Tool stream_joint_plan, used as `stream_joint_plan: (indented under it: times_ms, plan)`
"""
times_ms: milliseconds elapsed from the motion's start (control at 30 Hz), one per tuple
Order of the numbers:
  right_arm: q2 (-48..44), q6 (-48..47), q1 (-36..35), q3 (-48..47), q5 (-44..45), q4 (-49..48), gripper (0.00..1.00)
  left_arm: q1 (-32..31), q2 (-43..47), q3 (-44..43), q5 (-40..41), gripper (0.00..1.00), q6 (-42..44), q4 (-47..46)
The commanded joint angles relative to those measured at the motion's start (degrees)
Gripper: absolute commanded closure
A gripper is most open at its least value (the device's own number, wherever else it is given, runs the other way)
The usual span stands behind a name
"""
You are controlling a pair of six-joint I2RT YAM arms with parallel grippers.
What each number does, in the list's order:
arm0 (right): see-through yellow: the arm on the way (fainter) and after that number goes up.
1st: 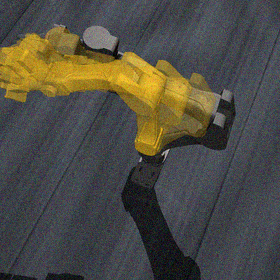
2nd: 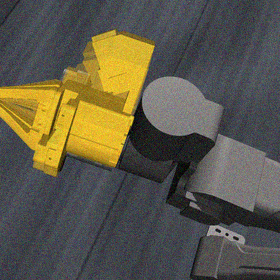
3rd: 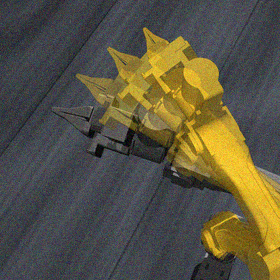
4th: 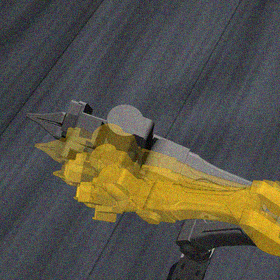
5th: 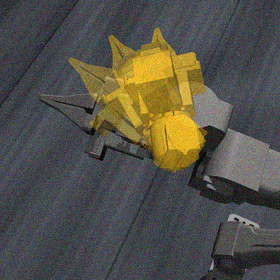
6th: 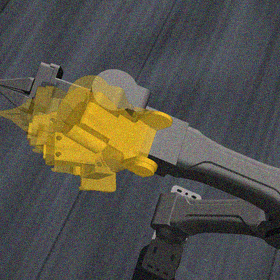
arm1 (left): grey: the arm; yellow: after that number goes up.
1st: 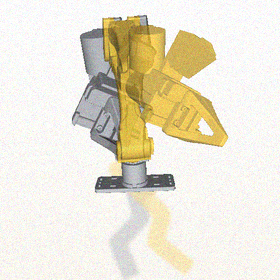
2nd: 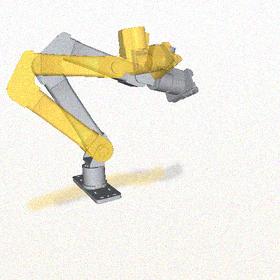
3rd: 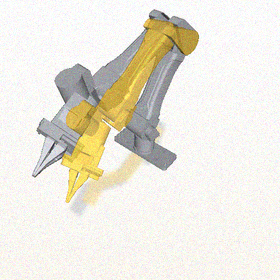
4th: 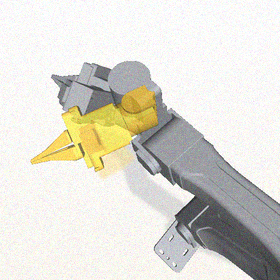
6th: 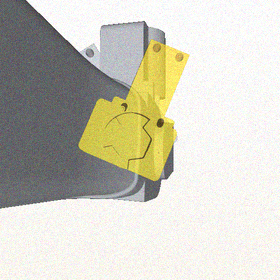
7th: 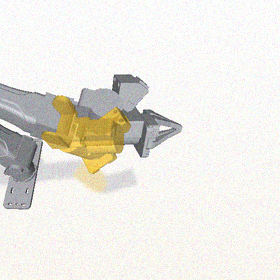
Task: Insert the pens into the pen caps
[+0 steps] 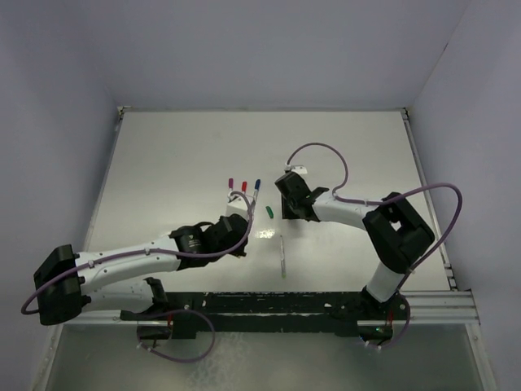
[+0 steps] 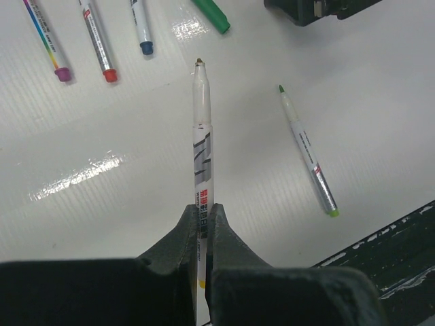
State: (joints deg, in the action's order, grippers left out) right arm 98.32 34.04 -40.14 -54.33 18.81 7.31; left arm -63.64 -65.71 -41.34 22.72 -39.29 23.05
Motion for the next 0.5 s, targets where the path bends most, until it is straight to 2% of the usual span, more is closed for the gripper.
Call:
stream_joint_plan:
  times_ms: [0, 467]
  plan:
    - [1.28, 1.52, -0.28, -1.71, 2.81, 3.66, 0.63, 1.33, 0.72, 0.27, -2.42, 1.0, 1.72, -5.02]
    - [3.15, 2.8, -0.22, -2.06, 1.41, 4.03, 0.67, 2.12, -0.61, 0.74, -4.0, 1.0, 2.01, -6.53]
